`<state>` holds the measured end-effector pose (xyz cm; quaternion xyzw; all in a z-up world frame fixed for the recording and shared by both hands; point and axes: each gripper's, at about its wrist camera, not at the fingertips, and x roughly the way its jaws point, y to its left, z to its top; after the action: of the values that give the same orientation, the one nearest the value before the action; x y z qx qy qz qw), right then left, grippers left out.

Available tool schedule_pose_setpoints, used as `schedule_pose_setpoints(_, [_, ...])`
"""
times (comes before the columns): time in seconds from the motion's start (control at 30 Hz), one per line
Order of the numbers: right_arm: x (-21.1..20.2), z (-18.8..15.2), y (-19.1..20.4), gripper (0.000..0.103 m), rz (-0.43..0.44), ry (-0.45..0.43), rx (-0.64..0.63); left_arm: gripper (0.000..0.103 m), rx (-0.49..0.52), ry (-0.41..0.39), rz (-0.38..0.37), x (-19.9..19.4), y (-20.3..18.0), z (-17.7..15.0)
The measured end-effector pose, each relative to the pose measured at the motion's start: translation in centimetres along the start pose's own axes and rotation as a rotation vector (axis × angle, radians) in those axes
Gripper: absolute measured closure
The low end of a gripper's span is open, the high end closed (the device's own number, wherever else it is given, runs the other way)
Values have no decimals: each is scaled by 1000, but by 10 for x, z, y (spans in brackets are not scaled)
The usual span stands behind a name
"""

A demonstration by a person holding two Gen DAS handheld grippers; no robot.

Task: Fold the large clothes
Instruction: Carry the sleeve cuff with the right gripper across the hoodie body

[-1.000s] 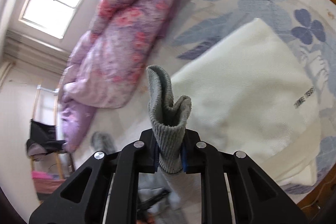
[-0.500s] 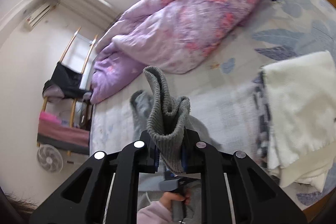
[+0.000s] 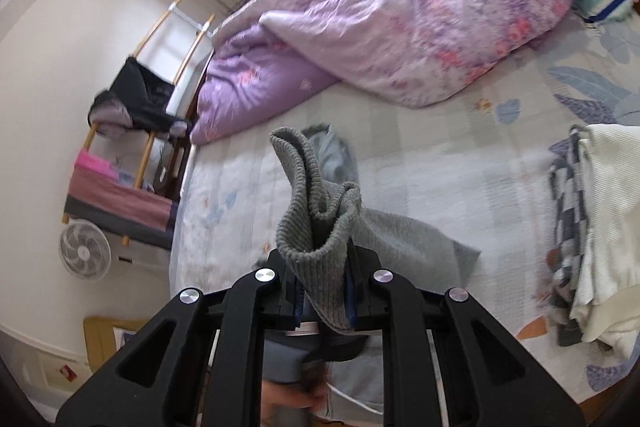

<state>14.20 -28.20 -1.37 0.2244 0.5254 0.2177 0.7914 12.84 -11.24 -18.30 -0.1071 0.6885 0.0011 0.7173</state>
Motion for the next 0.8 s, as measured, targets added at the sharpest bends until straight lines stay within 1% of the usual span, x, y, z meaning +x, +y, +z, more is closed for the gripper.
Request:
schedule_pose_setpoints(0.07, [17, -8, 17, 89, 7, 26, -2, 100, -15, -28, 13, -30, 24, -7])
schedule_pose_setpoints(0.1, [26, -12, 25, 89, 13, 37, -3, 100, -20, -36, 26, -38, 22, -7])
schedule_pose_setpoints(0.2, [48, -24, 46, 89, 0, 54, -14, 100, -45, -66, 66, -67, 64, -16])
schedule_pose_setpoints(0.33, [88, -43, 75, 89, -22, 85, -40, 100, -86, -80, 84, -84, 106, -20])
schedule_pose_setpoints(0.4, [104, -52, 81, 89, -40, 100, -48, 100, -100, -94, 101, -94, 129, -24])
schedule_pose_setpoints(0.43, [118, -58, 85, 89, -45, 114, -48, 99, -105, -103, 96, -98, 141, -25])
schedule_pose_setpoints(0.53, [150, -76, 89, 89, -57, 150, -39, 99, -130, -100, 116, -97, 172, -27])
schedule_pose_setpoints(0.63, [181, -93, 91, 89, -82, 172, -34, 99, -143, -104, 112, -92, 198, -30])
schedule_pose_setpoints(0.8, [235, -119, 95, 89, -125, 207, -21, 99, -149, -97, 138, -81, 232, -36])
